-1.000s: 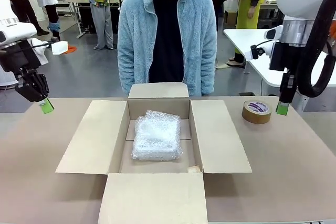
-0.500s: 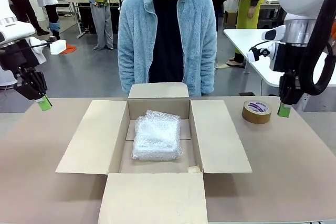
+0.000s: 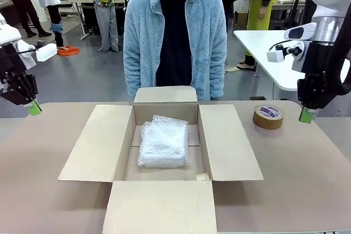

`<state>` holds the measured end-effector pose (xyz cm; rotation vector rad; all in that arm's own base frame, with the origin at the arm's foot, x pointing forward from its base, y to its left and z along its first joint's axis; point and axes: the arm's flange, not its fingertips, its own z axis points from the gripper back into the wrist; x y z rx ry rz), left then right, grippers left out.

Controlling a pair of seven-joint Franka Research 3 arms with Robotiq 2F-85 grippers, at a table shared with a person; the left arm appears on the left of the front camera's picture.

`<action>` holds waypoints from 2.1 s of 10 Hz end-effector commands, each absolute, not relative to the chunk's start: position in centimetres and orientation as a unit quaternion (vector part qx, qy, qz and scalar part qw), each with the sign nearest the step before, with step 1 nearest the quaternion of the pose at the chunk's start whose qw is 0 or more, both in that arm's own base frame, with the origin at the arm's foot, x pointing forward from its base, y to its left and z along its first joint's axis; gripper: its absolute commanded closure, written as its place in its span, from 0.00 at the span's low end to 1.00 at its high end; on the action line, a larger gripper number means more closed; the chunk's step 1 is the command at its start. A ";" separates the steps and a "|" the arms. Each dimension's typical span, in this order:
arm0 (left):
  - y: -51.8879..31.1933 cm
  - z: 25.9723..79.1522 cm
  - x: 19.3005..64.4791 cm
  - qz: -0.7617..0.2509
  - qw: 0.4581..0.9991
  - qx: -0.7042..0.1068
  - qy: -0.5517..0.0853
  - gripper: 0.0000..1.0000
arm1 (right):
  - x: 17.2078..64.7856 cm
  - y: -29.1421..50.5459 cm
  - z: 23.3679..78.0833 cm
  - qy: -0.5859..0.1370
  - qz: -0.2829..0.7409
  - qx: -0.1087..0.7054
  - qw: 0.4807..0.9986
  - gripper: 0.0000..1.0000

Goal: Wrap the clocks to prevent damage.
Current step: Once the human has placed the objects inside and stepped back, release both hands from the side flaps of the Package Box.

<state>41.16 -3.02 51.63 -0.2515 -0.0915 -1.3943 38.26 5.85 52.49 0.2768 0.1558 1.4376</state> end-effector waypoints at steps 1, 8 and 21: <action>-3.7 51.8 41.4 -0.620 0.776 -0.108 -0.043 1.00 | 38.3 6.3 52.4 0.076 0.648 0.114 0.749 0.99; 7.4 47.1 42.2 -0.647 0.656 -0.278 -0.271 1.00 | 40.6 -4.8 46.6 -0.177 0.659 0.371 0.630 0.99; 11.9 43.1 42.3 -0.546 0.697 -0.331 -0.327 1.00 | 39.8 -12.9 42.0 -0.318 0.551 0.387 0.667 0.99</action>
